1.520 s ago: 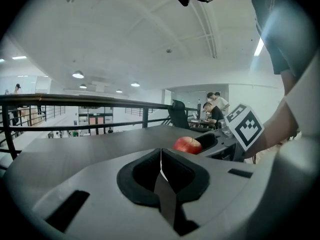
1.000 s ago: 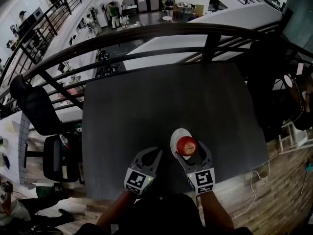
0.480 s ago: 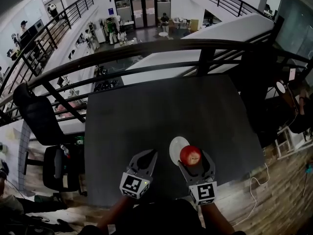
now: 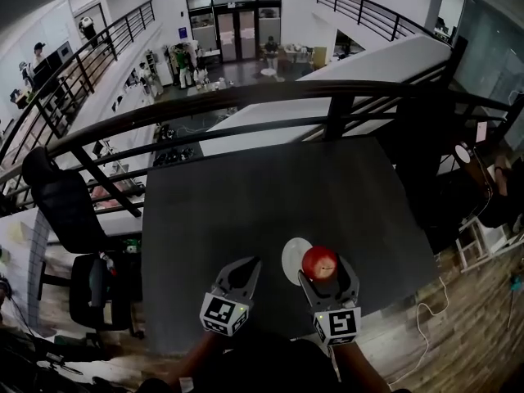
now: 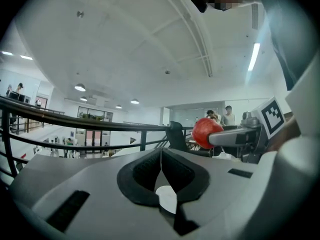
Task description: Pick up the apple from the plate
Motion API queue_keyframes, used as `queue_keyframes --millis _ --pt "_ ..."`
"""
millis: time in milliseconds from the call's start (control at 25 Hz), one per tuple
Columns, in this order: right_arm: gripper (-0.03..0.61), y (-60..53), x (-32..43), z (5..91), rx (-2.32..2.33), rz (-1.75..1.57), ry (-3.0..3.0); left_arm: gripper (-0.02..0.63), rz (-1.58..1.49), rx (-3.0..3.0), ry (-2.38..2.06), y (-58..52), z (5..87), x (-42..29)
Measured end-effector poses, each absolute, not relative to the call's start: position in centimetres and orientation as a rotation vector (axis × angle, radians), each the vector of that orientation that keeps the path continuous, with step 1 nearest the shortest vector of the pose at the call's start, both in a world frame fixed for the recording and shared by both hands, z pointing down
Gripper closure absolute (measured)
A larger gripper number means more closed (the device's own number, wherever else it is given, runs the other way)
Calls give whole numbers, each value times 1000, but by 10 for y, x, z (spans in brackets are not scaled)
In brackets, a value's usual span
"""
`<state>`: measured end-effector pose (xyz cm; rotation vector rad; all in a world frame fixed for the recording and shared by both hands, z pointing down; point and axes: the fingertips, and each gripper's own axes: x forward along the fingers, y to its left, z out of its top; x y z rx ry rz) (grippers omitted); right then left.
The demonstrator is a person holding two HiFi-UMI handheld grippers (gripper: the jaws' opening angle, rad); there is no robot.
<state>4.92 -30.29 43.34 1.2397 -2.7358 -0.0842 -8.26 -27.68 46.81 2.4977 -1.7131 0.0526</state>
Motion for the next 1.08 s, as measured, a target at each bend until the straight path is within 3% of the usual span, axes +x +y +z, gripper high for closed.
queue_keyframes --millis 1080 --pt "193 -308 54 440 1275 -45 -2729 588 -24 2456 -1741 -280 461 -92"
